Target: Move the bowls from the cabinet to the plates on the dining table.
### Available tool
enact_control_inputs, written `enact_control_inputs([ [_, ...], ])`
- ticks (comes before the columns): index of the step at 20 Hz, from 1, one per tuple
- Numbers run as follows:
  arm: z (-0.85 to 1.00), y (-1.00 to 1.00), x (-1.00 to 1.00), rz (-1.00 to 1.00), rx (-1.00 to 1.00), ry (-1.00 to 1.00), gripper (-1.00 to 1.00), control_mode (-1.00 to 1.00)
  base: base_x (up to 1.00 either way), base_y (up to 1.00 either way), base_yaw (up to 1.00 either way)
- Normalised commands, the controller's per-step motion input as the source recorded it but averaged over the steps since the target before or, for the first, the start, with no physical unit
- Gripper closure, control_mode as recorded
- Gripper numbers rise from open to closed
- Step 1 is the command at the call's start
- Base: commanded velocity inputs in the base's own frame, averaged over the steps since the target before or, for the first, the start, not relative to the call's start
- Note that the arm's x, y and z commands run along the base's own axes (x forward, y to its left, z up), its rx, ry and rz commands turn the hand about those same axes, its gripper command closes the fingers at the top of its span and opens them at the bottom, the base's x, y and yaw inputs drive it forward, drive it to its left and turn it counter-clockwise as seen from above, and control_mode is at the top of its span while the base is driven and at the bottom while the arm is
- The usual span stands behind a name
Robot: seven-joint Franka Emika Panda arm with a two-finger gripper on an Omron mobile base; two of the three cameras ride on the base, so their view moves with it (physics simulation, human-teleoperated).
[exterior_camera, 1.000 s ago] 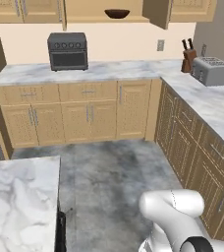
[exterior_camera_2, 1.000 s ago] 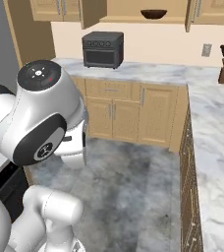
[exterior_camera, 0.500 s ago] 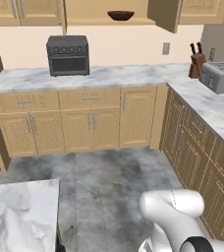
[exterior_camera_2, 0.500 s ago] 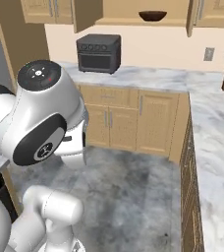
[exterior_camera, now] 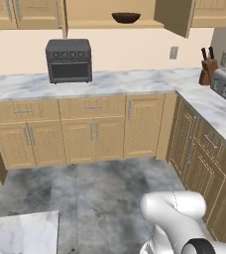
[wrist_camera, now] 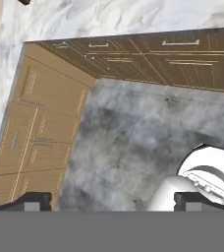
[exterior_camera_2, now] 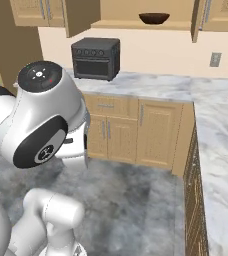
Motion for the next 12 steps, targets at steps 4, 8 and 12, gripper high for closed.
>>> enact_control_inputs([
  [4,0.00,0.00,0.00,0.00,0.00,0.00,-1.00,1.00,0.62,0.13,0.01],
  [8,0.00,0.00,0.00,0.00,0.00,0.00,-1.00,1.00,0.62,0.14,0.01],
  [12,0.00,0.00,0.00,0.00,0.00,0.00,-1.00,1.00,0.62,0.14,0.01],
])
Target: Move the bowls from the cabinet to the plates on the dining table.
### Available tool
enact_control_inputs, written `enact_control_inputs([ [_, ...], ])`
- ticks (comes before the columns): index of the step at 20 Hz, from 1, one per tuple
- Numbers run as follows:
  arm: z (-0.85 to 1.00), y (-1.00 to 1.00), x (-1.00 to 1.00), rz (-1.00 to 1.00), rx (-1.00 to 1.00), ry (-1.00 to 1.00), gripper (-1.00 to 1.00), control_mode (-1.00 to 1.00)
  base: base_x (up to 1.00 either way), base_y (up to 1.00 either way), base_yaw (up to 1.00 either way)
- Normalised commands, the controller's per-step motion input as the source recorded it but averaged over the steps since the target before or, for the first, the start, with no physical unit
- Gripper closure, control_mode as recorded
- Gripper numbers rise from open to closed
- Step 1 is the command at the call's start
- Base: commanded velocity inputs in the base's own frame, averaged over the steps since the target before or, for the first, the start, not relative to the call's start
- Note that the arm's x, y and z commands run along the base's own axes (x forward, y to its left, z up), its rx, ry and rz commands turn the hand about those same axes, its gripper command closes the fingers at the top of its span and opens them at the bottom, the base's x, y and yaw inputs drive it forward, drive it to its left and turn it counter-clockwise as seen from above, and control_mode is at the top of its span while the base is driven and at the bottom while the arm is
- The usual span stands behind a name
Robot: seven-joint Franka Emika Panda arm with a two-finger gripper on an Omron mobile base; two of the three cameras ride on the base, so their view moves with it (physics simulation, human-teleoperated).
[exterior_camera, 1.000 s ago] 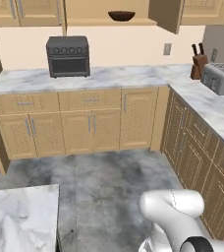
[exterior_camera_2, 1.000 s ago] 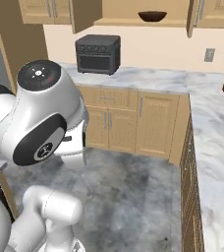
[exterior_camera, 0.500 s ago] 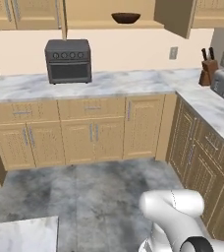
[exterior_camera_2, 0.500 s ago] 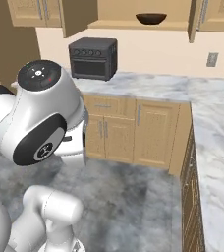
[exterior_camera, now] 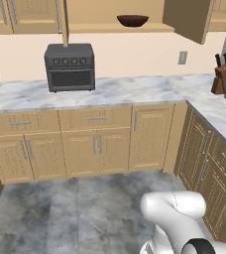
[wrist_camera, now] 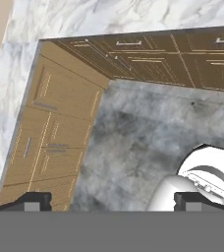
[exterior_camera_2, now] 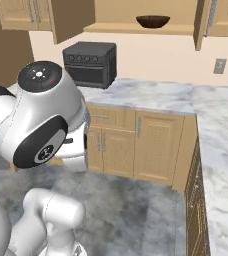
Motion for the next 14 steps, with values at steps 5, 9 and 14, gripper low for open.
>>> enact_control_inputs([
  [5,0.00,0.00,0.00,0.00,0.00,0.00,-1.00,1.00,0.62,0.14,0.01],
  [9,0.00,0.00,0.00,0.00,0.00,0.00,-1.00,1.00,0.62,0.14,0.01],
  [14,0.00,0.00,0.00,0.00,0.00,0.00,-1.00,1.00,0.62,0.14,0.01],
])
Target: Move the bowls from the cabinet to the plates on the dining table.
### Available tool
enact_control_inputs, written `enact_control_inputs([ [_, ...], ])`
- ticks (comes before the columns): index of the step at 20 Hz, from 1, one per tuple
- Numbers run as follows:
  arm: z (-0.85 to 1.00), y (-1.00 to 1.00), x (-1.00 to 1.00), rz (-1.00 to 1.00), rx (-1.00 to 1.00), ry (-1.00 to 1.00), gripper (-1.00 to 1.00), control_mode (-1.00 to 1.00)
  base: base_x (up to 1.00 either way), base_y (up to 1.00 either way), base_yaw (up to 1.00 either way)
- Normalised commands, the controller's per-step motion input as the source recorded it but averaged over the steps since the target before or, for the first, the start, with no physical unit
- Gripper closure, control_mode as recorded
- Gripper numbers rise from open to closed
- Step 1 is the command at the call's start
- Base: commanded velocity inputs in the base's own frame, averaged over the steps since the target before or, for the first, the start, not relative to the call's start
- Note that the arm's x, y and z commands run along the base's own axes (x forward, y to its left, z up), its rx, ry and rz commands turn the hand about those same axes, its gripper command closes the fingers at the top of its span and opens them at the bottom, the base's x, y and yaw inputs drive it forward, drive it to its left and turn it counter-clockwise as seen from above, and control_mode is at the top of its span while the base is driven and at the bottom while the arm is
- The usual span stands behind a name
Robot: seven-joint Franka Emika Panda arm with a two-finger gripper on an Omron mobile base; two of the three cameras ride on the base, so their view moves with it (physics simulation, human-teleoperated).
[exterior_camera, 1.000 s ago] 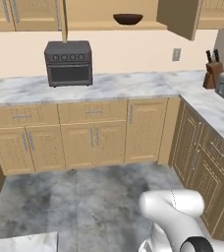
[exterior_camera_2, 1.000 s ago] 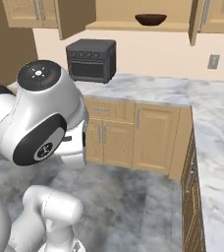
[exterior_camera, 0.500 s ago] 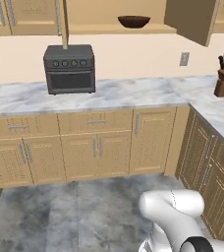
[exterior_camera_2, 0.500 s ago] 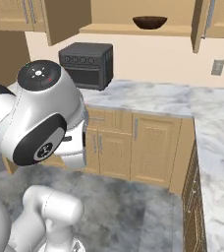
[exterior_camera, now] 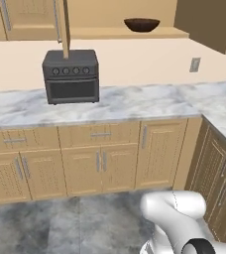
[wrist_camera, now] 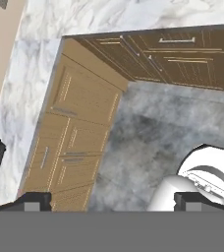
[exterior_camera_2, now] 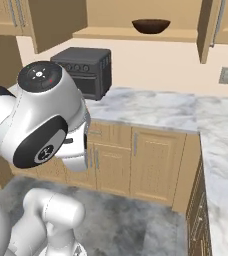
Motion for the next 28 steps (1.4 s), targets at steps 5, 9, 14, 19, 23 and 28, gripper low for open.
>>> enact_control_inputs([
  [5,0.00,0.00,0.00,0.00,0.00,0.00,-1.00,1.00,0.62,0.13,0.01],
  [9,0.00,0.00,0.00,0.00,0.00,0.00,-1.00,1.00,0.62,0.12,0.02],
  [14,0.00,0.00,0.00,0.00,0.00,0.00,-1.00,1.00,0.62,0.13,0.02],
  [19,0.00,0.00,0.00,0.00,0.00,0.00,-1.00,1.00,0.62,0.09,0.01],
  [23,0.00,0.00,0.00,0.00,0.00,0.00,-1.00,1.00,0.62,0.01,0.00],
  [28,0.00,0.00,0.00,0.00,0.00,0.00,-1.00,1.00,0.62,0.00,0.00],
])
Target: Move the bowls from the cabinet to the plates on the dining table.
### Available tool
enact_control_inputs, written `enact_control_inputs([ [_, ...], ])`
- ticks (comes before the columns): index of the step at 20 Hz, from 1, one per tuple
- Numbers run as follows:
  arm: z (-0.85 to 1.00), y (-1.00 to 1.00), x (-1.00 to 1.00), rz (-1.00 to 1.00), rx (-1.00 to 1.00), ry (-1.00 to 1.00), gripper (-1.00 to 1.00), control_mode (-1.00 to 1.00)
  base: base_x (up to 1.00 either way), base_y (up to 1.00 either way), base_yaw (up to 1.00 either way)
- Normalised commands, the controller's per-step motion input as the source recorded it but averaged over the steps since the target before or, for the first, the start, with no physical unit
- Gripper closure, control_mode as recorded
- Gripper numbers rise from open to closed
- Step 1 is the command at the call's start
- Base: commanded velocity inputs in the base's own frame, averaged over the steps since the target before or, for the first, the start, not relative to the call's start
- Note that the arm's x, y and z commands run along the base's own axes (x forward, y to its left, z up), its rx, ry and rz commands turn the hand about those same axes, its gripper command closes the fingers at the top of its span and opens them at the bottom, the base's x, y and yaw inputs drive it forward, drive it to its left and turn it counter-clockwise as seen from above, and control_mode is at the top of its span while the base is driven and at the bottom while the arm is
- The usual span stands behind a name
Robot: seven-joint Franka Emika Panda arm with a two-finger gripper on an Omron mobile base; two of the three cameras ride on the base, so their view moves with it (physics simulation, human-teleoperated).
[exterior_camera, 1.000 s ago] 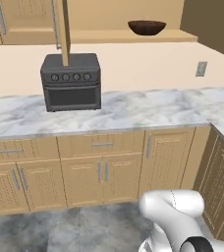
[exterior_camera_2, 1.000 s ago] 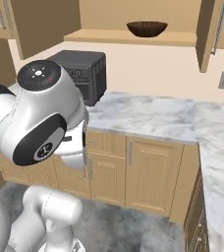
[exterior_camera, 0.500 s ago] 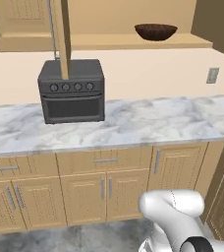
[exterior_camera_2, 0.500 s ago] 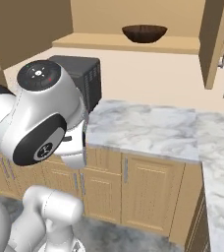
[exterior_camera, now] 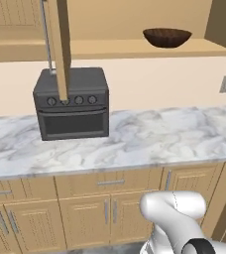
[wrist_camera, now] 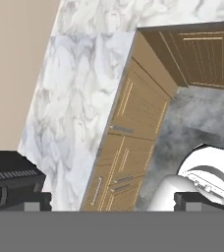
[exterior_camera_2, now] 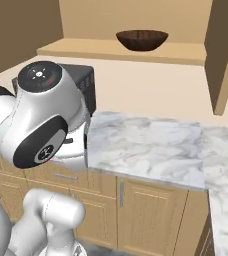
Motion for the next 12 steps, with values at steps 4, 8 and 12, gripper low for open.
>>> enact_control_inputs([
  [4,0.00,0.00,0.00,0.00,0.00,0.00,-1.00,1.00,0.62,-0.01,0.00],
  [8,0.00,0.00,0.00,0.00,0.00,0.00,-1.00,1.00,0.62,-0.02,0.00],
  [12,0.00,0.00,0.00,0.00,0.00,0.00,-1.00,1.00,0.50,-0.08,0.00],
])
